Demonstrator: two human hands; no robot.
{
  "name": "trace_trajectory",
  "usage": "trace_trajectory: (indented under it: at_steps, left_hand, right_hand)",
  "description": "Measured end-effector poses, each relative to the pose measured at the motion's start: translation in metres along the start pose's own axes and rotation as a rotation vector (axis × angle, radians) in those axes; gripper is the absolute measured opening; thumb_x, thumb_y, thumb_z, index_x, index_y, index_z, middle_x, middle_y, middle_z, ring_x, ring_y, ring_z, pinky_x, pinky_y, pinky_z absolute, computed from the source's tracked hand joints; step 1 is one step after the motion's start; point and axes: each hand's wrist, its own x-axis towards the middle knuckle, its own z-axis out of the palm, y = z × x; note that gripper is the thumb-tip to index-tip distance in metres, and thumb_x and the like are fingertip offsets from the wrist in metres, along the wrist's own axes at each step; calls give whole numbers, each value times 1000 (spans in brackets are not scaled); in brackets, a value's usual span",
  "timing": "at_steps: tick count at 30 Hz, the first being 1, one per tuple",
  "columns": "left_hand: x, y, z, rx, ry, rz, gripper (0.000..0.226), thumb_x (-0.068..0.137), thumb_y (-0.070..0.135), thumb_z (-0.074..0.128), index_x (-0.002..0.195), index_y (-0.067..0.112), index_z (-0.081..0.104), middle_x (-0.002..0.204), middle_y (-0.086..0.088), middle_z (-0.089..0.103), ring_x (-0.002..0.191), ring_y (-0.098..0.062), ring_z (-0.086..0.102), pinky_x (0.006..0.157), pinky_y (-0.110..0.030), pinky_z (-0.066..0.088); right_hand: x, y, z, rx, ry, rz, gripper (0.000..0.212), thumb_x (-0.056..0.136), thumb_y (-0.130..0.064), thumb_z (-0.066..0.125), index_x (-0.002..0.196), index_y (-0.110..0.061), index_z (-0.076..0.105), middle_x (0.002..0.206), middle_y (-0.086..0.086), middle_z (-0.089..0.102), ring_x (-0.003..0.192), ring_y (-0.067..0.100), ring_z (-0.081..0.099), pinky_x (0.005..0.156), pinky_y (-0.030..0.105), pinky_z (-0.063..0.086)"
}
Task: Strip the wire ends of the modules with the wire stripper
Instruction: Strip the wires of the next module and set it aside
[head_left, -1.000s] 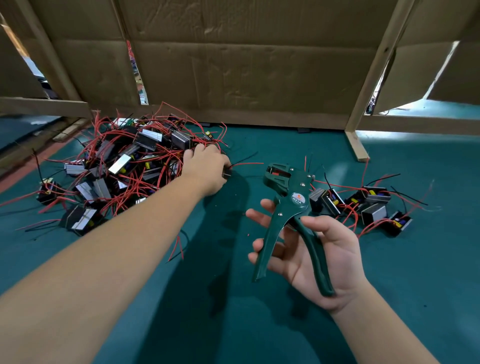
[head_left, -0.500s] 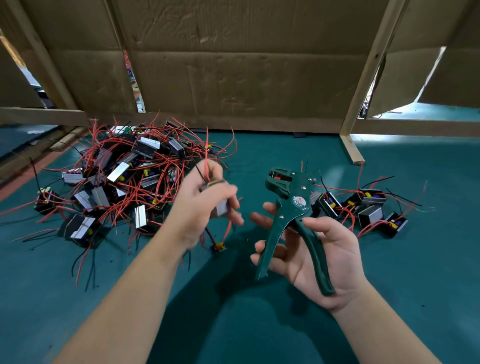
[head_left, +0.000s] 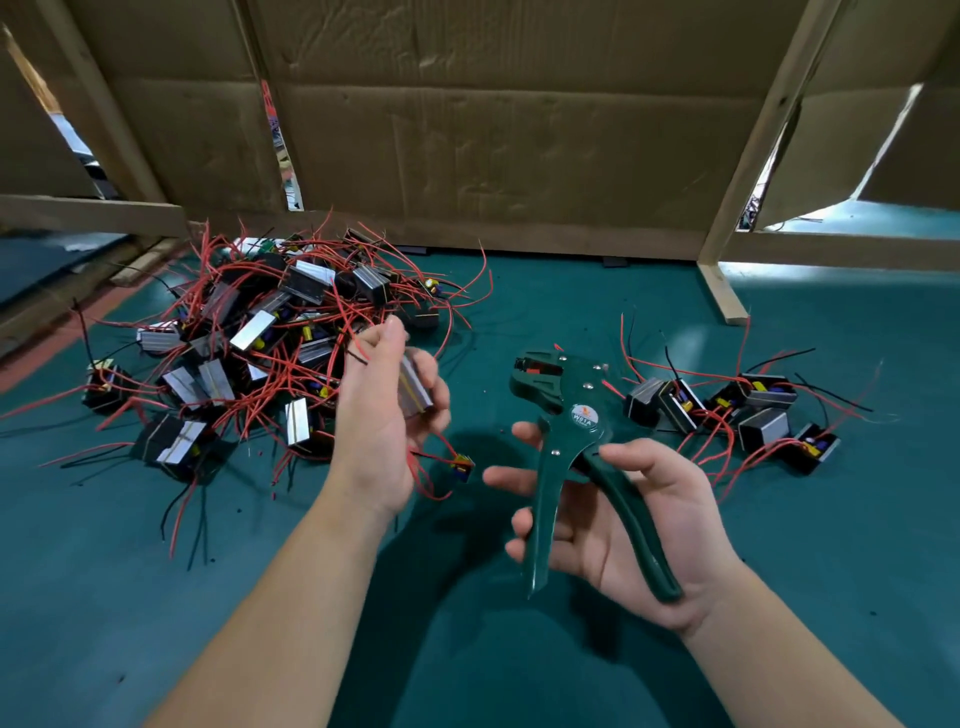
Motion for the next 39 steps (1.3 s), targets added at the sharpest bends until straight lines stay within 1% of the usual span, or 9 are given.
trace_trajectory:
  at_steps: [4, 11, 17, 20, 23, 27, 32, 36, 39]
  left_hand:
    - [-15, -8, 12, 33, -274, -134, 40, 81, 57, 51, 96, 21, 48, 69, 5, 60, 63, -9, 58, 56, -21, 47]
    - [-22, -13, 7, 287, -563, -223, 46, 92, 46, 29, 120, 24, 58, 101, 3, 66, 78, -18, 66, 72, -25, 51]
    - [-18, -6, -7, 130, -623, -229, 64, 88, 30, 39, 147, 7, 27, 135, -18, 53, 112, -16, 61, 87, -19, 49]
    - [-15, 1, -10, 417, -619, -243, 73, 64, 4, 40, 135, 21, 44, 134, 7, 56, 122, -1, 52, 96, -12, 41]
    - [-10, 5, -17, 893, -614, -120, 78, 61, -8, 43, 122, 39, 51, 118, 40, 52, 107, 20, 48, 87, 3, 32]
    - [-4, 5, -28, 1315, -755, -77, 66, 66, 0, 53, 123, 33, 61, 133, 21, 45, 123, 9, 39, 102, -3, 23]
    - [-1, 0, -33, 1288, -666, -34, 29, 73, 9, 74, 85, 34, 77, 115, 21, 58, 105, 9, 53, 95, -9, 35]
    - [7, 0, -30, 1212, -499, -9, 24, 74, 9, 78, 82, 32, 75, 77, 14, 69, 69, 2, 61, 70, -17, 46]
    - [32, 8, -22, 1318, -315, 97, 20, 77, 14, 76, 86, 31, 73, 66, 20, 65, 52, 7, 50, 52, -5, 35]
  right_hand:
    - [-1, 1, 3, 34, -119, 38, 71, 64, -25, 70, 131, -8, 55, 132, 35, 48, 75, 34, 64, 77, 47, 54]
    - [-2, -2, 0, 81, -59, -62, 70, 57, -22, 77, 124, -9, 62, 106, 27, 60, 73, 34, 64, 75, 46, 55]
    - [-2, -7, 1, 125, 46, -117, 74, 46, -16, 81, 116, 1, 64, 106, 26, 61, 72, 36, 65, 71, 47, 57]
    - [-3, -8, 2, 125, 58, -137, 73, 44, -15, 82, 113, 3, 65, 109, 29, 60, 72, 36, 65, 70, 47, 57]
    - [-4, -10, 1, 139, 45, -191, 68, 48, -15, 80, 112, 3, 65, 106, 29, 61, 73, 34, 64, 70, 45, 57]
    - [-8, -17, -1, 158, 56, -273, 59, 59, -19, 67, 115, 1, 62, 109, 28, 60, 73, 31, 64, 70, 43, 57]
    - [-10, -18, -1, 160, 36, -289, 62, 57, -19, 70, 116, 1, 61, 112, 29, 57, 72, 30, 64, 71, 44, 57]
    - [-12, -17, 1, 164, -8, -276, 56, 55, -18, 75, 107, -1, 66, 112, 27, 58, 73, 30, 64, 72, 43, 57]
    - [-14, -17, 2, 187, -25, -296, 54, 54, -17, 77, 105, -1, 68, 113, 27, 59, 74, 31, 65, 72, 44, 57]
